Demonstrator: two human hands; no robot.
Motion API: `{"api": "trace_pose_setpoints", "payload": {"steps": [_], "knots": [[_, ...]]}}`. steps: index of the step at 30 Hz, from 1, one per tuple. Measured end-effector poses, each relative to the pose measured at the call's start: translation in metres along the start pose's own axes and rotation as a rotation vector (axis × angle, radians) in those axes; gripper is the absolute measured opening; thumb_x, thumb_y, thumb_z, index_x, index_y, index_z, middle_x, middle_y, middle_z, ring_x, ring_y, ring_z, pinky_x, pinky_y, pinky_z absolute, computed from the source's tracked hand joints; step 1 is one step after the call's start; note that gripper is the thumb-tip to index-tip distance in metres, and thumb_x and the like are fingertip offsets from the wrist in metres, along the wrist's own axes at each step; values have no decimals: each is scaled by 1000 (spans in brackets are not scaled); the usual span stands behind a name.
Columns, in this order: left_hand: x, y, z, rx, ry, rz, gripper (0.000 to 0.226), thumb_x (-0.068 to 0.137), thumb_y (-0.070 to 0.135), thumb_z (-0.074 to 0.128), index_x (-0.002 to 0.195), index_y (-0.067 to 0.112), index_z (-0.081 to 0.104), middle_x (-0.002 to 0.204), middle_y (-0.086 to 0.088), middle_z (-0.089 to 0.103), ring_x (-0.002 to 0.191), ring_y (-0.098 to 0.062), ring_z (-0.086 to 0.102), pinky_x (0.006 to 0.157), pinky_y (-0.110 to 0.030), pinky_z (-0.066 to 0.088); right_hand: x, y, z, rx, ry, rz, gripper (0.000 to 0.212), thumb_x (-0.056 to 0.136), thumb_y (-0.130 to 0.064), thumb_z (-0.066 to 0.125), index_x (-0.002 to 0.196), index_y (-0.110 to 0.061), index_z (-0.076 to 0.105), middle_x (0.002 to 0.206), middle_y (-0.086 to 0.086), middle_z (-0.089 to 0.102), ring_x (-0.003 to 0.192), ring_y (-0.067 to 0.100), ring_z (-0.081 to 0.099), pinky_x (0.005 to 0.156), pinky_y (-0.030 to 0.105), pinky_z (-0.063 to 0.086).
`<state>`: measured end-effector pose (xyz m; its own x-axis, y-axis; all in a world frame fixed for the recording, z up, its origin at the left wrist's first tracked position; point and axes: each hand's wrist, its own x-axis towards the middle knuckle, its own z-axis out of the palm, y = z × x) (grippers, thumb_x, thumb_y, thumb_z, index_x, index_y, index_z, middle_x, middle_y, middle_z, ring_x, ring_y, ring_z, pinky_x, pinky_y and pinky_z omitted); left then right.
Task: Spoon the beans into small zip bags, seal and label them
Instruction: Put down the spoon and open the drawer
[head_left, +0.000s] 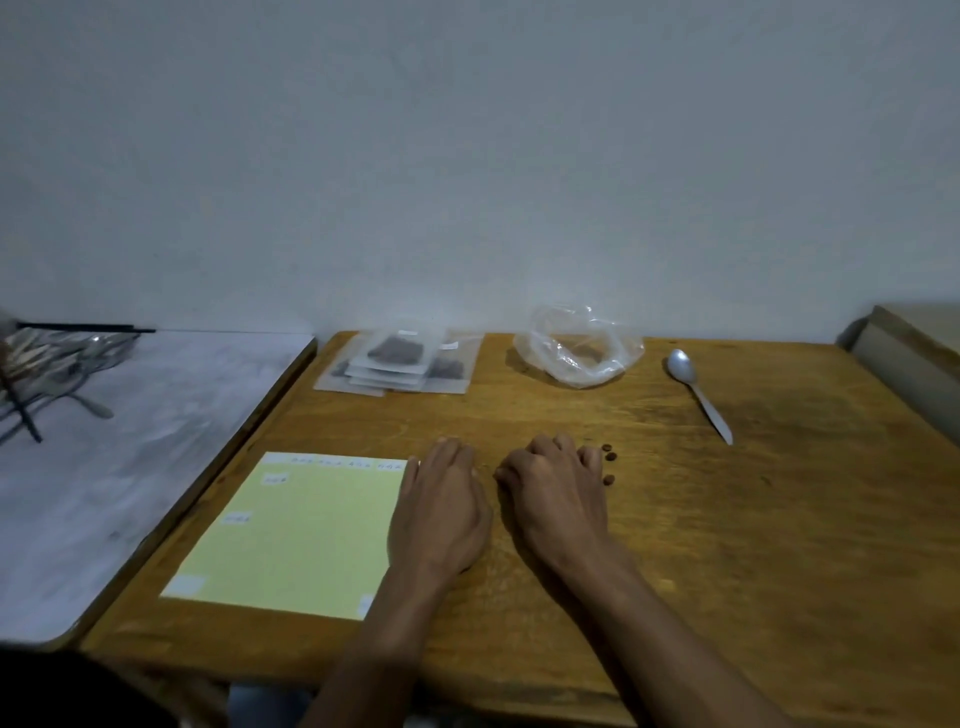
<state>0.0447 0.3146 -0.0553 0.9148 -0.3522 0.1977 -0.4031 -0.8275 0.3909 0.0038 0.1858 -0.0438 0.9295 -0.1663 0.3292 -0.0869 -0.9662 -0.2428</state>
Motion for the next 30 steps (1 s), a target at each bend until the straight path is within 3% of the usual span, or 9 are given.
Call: {"api": "trace_pose_setpoints", "payload": {"steps": [5, 7, 11, 13, 16, 19, 21, 28, 30], "knots": [[1, -1, 0, -6, -20, 4, 47, 107, 27, 31, 152, 18, 39, 162, 1, 34, 153, -13, 20, 127, -39, 12, 0, 5, -2, 74, 5, -55, 25, 103, -33, 46, 110, -26, 68, 104, -4, 66, 103, 17, 52, 90, 35, 39], [3, -1, 2, -14, -24, -3, 46, 107, 27, 33, 151, 18, 41, 161, 1, 36, 152, -14, 23, 127, -39, 13, 0, 6, -9, 296, 109, 0, 16, 99, -27, 57, 103, -24, 72, 97, -8, 68, 94, 12, 57, 85, 31, 47], [13, 2, 3, 15, 4, -23, 34, 104, 24, 40, 132, 16, 57, 135, -4, 58, 127, -21, 49, 110, -38, 39, 13, 19, -39, 1260, 199, 637, 11, 99, -17, 59, 102, -16, 69, 84, -4, 68, 74, 8, 64, 65, 22, 54], [24, 7, 3, 25, 29, -33, 30, 103, 23, 41, 123, 15, 62, 124, -5, 62, 116, -24, 53, 100, -39, 43, 19, 30, -50, 1477, 118, 770, 14, 100, -13, 55, 102, -9, 69, 81, 4, 65, 68, 12, 59, 58, 23, 47], [41, 16, 11, -8, 20, 15, 33, 104, 25, 41, 126, 14, 61, 134, -8, 59, 127, -27, 51, 109, -45, 38, 23, 43, -48, 919, -20, 602, 13, 96, -24, 64, 91, -17, 74, 80, -2, 68, 73, 13, 62, 64, 26, 49], [47, 20, 19, -12, -13, 35, 40, 106, 30, 38, 138, 15, 55, 152, -8, 47, 144, -24, 36, 121, -49, 25, 18, 48, -41, 338, -136, 326, 20, 91, -42, 67, 105, -30, 74, 91, -4, 73, 87, 15, 67, 78, 38, 59], [44, 18, 23, -7, -11, 54, 42, 106, 33, 36, 141, 17, 53, 152, -4, 48, 145, -20, 35, 122, -49, 22, 13, 50, -34, 129, -122, 235, 27, 91, -47, 65, 110, -31, 74, 99, -3, 75, 94, 20, 67, 79, 42, 58], [42, 14, 25, 2, -12, 69, 45, 106, 35, 34, 146, 19, 49, 155, -3, 44, 148, -19, 31, 124, -47, 19, 12, 50, -32, 51, -94, 164, 20, 93, -41, 61, 100, -29, 74, 98, -4, 72, 89, 22, 67, 72, 39, 56], [42, 14, 25, 4, -16, 69, 45, 106, 35, 34, 146, 20, 49, 156, -3, 43, 149, -19, 31, 124, -47, 18, 11, 49, -36, 193, -90, 247, 17, 93, -36, 61, 93, -24, 73, 88, -5, 72, 83, 19, 67, 71, 38, 56]]}}
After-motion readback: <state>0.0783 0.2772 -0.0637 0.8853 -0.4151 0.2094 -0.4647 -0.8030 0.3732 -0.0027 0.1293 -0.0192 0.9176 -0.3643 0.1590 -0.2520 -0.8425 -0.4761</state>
